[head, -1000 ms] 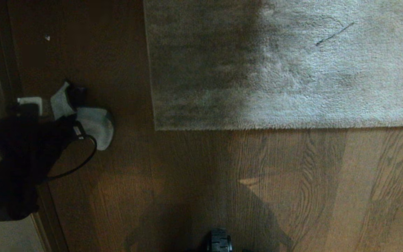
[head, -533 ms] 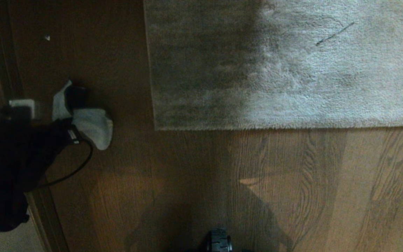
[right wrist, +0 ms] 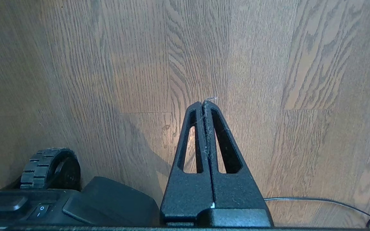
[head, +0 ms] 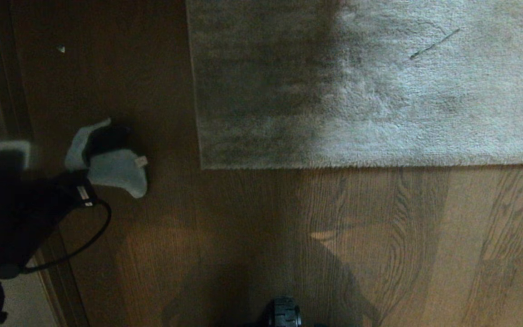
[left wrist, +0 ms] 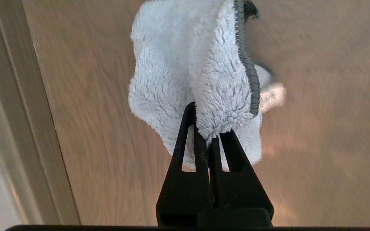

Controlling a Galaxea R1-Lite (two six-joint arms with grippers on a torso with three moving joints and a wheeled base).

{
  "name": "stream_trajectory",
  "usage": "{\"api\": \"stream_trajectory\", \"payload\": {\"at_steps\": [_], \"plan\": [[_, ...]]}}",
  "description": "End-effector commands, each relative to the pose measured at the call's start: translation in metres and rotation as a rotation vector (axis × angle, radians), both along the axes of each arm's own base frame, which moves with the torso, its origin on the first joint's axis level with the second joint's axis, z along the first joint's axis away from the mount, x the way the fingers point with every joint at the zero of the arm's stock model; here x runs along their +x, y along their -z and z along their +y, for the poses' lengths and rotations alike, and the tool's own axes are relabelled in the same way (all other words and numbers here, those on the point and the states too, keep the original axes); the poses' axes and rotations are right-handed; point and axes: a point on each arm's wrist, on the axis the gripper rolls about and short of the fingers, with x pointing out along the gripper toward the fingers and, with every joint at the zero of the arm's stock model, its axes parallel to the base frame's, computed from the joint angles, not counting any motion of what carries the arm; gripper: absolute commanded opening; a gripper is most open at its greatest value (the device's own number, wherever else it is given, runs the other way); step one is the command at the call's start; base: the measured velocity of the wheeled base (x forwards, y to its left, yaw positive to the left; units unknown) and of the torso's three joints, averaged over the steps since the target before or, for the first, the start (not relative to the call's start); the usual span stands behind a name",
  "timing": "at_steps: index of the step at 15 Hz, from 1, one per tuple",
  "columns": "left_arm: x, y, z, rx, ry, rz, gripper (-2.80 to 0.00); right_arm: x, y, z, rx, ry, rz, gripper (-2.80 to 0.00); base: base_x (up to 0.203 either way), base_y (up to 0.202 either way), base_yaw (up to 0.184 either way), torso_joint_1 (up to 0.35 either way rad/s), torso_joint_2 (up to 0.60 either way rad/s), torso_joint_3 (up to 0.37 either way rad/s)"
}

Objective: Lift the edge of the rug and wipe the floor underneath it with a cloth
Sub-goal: Pick up the rag

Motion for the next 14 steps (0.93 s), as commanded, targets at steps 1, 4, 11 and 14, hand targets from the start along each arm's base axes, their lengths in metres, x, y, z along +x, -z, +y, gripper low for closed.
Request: {"api": "stream_trajectory", "payload": {"at_steps": [1,4,11,14], "plan": [[-0.024,-0.011,-0.006,0.004,0.017,-0.022,-2.80,0.000,0.000,0.000,0.000,0.000,-0.001,-2.80,0.000,0.000,0.000,0.000,0.00,0.000],[-0.049,-0.009,-0.010,0.005,0.028,0.006,-2.80,0.000,0.000,0.000,0.000,0.000,-0.001,-2.80,0.000,0.000,0.000,0.000,0.00,0.000],[-0.102,-0.010,-0.014,0.049,0.030,0.025,-2.80,0.000,0.000,0.000,0.000,0.000,-0.001,-2.80,0.000,0.000,0.000,0.000,0.00,0.000],[-0.128,-0.005,-0.015,0.048,0.030,0.042,-2.80,0.000,0.000,0.000,0.000,0.000,-0.001,-2.80,0.000,0.000,0.000,0.000,0.00,0.000]]}}
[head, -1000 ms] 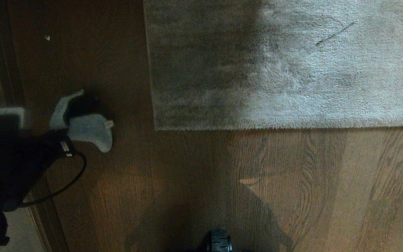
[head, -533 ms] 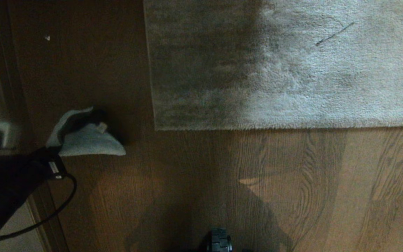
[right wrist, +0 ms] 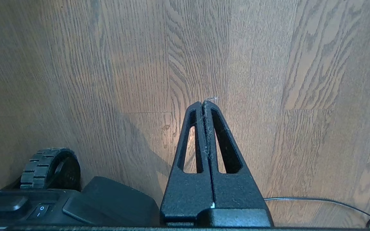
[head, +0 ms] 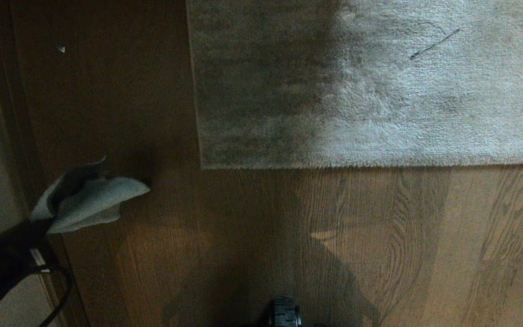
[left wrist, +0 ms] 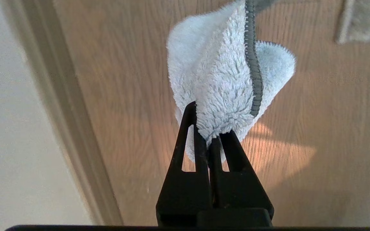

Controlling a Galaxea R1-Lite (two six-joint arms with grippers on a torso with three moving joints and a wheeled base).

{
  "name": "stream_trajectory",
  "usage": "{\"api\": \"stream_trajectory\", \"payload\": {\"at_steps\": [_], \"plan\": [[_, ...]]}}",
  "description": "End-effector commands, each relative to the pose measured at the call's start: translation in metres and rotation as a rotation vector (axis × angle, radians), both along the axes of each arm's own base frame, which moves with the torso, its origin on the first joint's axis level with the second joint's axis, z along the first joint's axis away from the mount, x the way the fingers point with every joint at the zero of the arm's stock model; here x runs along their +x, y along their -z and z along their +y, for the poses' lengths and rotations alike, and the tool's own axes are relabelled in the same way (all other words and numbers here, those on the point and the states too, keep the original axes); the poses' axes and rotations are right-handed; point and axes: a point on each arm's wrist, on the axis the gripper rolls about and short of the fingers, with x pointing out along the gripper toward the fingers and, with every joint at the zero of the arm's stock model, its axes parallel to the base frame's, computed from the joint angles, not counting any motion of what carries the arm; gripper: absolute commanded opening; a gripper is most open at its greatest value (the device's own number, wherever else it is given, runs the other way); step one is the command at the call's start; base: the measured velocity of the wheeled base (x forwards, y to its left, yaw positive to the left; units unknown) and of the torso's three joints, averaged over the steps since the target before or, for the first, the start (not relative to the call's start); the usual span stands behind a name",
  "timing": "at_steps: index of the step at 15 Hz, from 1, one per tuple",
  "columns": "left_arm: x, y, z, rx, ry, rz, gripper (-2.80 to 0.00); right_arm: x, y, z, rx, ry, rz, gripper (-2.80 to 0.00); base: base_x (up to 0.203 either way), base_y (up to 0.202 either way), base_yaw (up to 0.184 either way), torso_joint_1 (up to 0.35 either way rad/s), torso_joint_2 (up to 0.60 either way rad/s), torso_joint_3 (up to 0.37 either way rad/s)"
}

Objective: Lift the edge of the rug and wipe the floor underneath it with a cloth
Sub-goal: Pick up the rag

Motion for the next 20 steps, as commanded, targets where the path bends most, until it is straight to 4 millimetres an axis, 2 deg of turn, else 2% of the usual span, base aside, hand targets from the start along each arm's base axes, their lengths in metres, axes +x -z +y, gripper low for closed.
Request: {"api": "stream_trajectory", "payload": {"at_steps": [1,12,20], "plan": [[-0.028,-0.001,-0.002,0.003,-0.001,-0.043,-2.80,0.000,0.000,0.000,0.000,0.000,-0.001,-2.80,0.000,0.000,0.000,0.000,0.00,0.000],[-0.095,0.025,-0.007,-0.001,0.038,0.000,-2.80,0.000,0.000,0.000,0.000,0.000,-0.001,-2.80,0.000,0.000,0.000,0.000,0.00,0.000],[-0.132,0.049,-0.008,0.000,0.035,-0.011,-2.80,0.000,0.000,0.000,0.000,0.000,-0.001,-2.80,0.000,0.000,0.000,0.000,0.00,0.000]]}}
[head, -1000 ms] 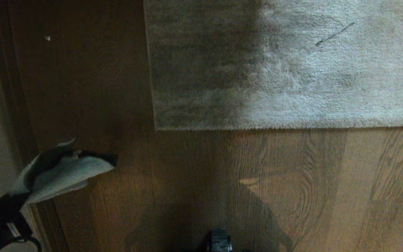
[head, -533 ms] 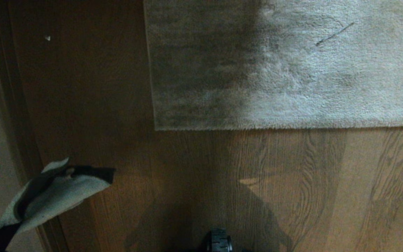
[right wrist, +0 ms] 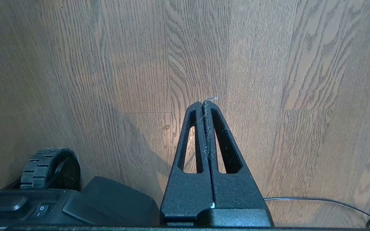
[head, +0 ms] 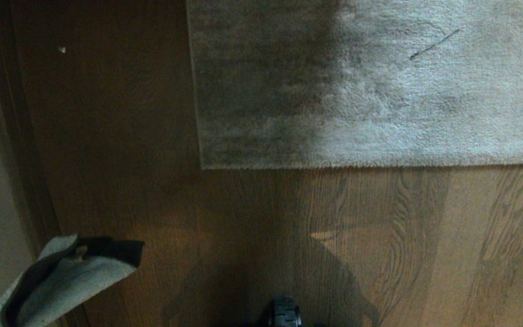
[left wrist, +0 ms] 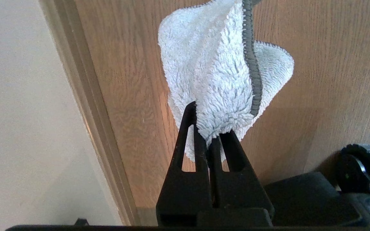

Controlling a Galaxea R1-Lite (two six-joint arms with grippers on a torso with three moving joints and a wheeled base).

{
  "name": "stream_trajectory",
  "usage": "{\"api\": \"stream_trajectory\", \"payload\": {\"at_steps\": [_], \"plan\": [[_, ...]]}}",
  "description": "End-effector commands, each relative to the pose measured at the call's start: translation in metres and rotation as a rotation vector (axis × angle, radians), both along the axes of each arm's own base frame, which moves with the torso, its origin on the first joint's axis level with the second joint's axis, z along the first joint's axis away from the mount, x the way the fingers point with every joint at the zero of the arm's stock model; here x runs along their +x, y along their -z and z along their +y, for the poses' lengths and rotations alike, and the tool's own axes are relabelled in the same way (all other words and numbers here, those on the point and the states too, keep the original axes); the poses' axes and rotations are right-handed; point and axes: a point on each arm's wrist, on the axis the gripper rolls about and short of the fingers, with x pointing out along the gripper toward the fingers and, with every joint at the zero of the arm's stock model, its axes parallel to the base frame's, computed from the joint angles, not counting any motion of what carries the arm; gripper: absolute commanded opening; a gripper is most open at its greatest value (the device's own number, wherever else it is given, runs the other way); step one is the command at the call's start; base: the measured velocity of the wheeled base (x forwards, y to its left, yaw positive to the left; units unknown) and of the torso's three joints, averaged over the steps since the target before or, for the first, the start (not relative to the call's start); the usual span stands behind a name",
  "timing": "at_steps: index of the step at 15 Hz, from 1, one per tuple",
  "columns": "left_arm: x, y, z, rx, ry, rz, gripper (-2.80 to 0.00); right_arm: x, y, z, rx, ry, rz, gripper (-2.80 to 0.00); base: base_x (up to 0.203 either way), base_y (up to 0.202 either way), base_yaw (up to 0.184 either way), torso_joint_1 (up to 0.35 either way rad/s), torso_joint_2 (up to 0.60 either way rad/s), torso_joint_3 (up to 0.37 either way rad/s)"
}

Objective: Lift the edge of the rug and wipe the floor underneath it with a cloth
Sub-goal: Pick up the rag, then lift up the carpet

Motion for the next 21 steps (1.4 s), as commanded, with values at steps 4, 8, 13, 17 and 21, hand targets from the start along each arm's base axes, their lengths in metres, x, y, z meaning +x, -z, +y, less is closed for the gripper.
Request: {"api": "stream_trajectory", "payload": {"at_steps": [4,8,13,17,21], "plan": [[-0.015,0.011,0.000,0.001,-0.016,-0.031,-2.80,0.000,0.000,0.000,0.000,0.000,-0.001,-2.80,0.000,0.000,0.000,0.000,0.00,0.000],[-0.015,0.016,-0.001,-0.008,0.010,0.020,-2.80,0.000,0.000,0.000,0.000,0.000,-0.001,-2.80,0.000,0.000,0.000,0.000,0.00,0.000],[-0.020,0.017,-0.001,-0.013,0.028,-0.032,-2.80,0.000,0.000,0.000,0.000,0.000,-0.001,-2.80,0.000,0.000,0.000,0.000,0.00,0.000],[-0.030,0.021,-0.001,-0.026,0.059,-0.120,-2.80,0.000,0.000,0.000,0.000,0.000,-0.001,-2.80,0.000,0.000,0.000,0.000,0.00,0.000],[-0.033,0.026,-0.001,-0.030,0.074,-0.133,-2.80,0.000,0.000,0.000,0.000,0.000,-0.001,-2.80,0.000,0.000,0.000,0.000,0.00,0.000]]}}
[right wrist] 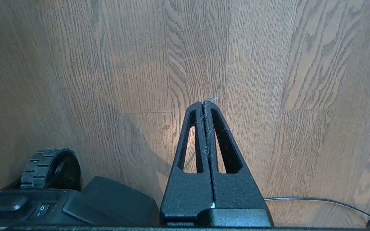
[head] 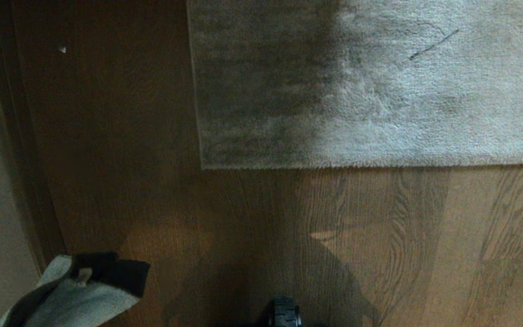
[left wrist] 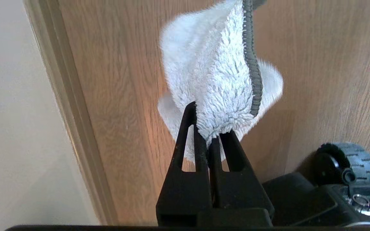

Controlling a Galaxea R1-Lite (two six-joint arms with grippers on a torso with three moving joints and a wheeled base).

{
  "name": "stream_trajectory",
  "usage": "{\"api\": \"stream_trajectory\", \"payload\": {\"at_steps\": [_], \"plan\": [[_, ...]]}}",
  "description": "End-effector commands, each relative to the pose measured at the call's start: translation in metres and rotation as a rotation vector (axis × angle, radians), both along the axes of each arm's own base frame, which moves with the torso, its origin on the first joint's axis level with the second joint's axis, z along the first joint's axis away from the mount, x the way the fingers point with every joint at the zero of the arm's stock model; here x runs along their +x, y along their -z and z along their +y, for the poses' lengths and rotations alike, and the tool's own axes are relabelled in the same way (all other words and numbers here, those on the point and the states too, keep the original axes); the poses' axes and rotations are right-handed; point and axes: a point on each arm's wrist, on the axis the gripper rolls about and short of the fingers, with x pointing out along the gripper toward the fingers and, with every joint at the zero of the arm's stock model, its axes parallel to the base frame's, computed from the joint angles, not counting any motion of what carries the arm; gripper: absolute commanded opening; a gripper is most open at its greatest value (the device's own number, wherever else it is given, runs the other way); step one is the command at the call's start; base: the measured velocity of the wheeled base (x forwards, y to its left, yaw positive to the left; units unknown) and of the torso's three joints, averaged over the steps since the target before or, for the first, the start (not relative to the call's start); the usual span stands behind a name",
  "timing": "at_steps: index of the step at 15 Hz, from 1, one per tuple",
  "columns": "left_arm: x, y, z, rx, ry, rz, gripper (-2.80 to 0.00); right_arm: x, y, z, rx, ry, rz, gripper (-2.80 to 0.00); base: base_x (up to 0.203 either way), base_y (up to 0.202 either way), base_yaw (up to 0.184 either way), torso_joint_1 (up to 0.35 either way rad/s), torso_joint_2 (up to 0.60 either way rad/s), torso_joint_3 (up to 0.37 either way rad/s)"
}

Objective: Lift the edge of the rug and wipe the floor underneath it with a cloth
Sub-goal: Lift up the carpet

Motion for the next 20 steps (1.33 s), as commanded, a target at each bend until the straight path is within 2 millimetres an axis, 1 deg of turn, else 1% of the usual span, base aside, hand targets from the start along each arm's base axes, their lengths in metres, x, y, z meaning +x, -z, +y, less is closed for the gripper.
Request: {"api": "stream_trajectory", "payload": {"at_steps": [1,20], "plan": [[-0.0017,0.0006,0.0000,-0.002,0.000,-0.022,-2.80,0.0000,0.0000,0.0000,0.000,0.000,-0.001,-2.80,0.000,0.000,0.000,0.000,0.00,0.000],[-0.0017,0.0006,0.0001,-0.004,-0.001,-0.022,-2.80,0.0000,0.0000,0.0000,0.000,0.000,-0.001,-2.80,0.000,0.000,0.000,0.000,0.00,0.000]]}}
